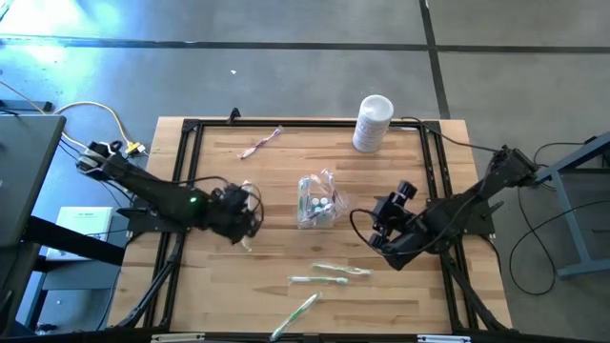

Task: Pick & Place toothbrushing station
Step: Put the green toothbrush into the transparent organizer

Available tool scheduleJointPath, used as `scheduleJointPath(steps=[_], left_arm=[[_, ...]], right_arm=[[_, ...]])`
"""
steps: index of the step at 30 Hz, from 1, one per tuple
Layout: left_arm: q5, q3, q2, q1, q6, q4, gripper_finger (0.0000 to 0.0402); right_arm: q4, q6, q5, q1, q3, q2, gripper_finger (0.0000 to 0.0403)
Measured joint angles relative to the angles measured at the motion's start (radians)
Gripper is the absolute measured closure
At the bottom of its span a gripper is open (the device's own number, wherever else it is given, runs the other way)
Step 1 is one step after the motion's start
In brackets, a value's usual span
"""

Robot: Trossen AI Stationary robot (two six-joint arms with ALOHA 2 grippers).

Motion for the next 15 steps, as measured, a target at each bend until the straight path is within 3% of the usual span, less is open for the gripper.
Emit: scheduleJointPath(steps=[7,15], left_arm=[[0.179,-0.001,0.126,0.182,0.017,-0.044,0.0222],[0.212,-0.001,0.235,0.222,0.111,-0.020,0.0222]], right_arm=[[0.034,0.001,0.073,-0.001,-0.082,0.000,0.0227],[0.045,0.010,0.101,-0.025,-0.162,0.000,0.0227]])
